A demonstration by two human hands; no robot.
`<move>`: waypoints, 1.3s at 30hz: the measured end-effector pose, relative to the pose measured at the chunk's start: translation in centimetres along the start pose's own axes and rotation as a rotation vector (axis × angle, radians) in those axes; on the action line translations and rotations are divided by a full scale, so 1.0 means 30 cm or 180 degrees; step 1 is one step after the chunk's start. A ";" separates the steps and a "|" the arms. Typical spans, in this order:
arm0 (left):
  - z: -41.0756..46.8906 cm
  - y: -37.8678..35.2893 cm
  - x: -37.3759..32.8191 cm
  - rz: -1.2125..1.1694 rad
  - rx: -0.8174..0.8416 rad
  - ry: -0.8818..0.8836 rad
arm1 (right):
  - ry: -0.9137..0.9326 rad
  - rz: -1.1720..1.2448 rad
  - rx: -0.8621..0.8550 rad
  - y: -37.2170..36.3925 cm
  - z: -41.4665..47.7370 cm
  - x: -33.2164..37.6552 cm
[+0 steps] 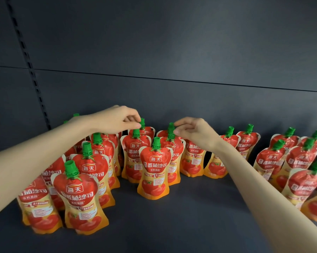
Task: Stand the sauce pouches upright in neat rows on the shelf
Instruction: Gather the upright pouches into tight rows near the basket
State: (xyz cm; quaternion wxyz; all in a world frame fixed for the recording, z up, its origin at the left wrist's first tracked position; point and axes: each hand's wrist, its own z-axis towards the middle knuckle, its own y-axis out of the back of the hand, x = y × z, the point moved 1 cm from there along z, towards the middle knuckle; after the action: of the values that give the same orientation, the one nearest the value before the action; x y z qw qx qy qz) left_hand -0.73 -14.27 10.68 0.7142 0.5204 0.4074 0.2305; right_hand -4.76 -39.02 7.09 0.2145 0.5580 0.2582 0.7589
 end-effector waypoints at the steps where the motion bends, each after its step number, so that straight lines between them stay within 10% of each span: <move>1: -0.009 0.009 -0.015 -0.0031 -0.0164 -0.0052 | 0.0062 0.0050 -0.0209 0.015 -0.010 -0.007; 6: -0.059 -0.011 -0.132 -0.0083 -0.0132 -0.0376 | 0.0291 -0.0524 -0.1172 0.068 -0.063 -0.056; 14: -0.031 -0.122 -0.208 0.0312 0.0465 -0.0148 | -0.0243 -0.0623 -0.0665 0.076 -0.045 -0.144; 39: -0.258 -0.169 -0.260 -0.0158 -0.0149 0.0101 | -0.0058 -0.0155 -0.0980 -0.013 -0.325 -0.030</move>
State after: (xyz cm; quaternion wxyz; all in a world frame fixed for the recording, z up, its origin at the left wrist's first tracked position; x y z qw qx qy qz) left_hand -11.95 -17.61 7.66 0.7251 0.4895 0.4260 0.2303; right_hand -13.82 -40.76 3.79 0.3182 0.5189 0.1504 0.7790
